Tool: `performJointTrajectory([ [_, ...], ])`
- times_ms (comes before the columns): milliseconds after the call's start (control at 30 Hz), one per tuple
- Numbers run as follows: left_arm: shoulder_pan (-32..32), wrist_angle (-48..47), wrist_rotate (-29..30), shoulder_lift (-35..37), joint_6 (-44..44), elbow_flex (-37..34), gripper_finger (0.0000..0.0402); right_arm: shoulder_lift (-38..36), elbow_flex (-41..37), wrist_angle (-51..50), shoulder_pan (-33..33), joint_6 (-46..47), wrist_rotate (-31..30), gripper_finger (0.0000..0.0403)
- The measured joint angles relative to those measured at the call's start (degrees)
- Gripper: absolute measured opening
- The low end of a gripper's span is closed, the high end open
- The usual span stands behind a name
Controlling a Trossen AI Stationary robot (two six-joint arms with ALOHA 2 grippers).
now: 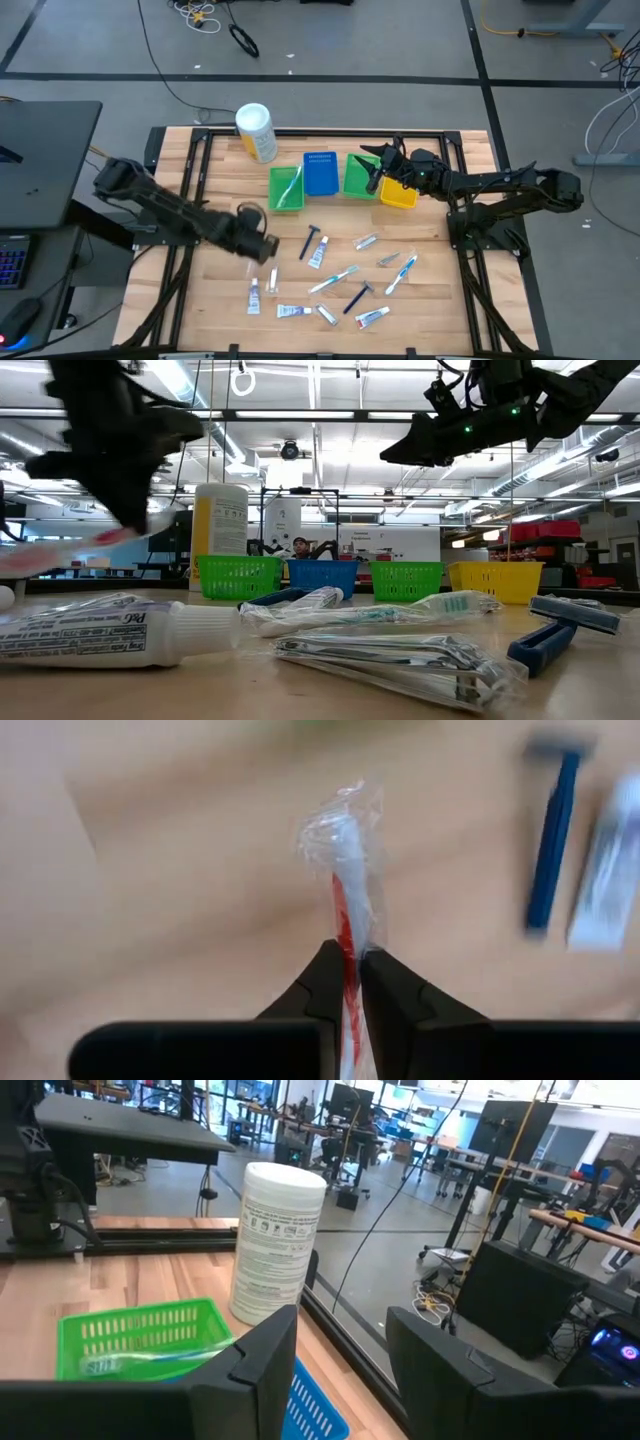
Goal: Pick & Place Travel size toiletries
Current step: Put the red toothbrush into the left green basket
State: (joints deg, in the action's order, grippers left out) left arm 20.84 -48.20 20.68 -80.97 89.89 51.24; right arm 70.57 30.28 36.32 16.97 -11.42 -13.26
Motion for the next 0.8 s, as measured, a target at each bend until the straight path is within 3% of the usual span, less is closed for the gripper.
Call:
performJointTrajectory([
  [300,-17.5,4.8,12.9,1.6,-33.4,7.1,0.0031,0.0,0.0,0.3,0.0,-0.2,0.0,0.0167],
  [533,-27.9,22.0,11.6,1.3,-59.3,9.0,0.0034,0.0,0.0,0.3,0.0,-0.4,0.0,0.0167],
  [800,-33.1,23.9,9.3,-2.6,-65.0,8.1,0.003,0.0,0.0,-0.4,0.0,-0.4,0.0,0.0167],
])
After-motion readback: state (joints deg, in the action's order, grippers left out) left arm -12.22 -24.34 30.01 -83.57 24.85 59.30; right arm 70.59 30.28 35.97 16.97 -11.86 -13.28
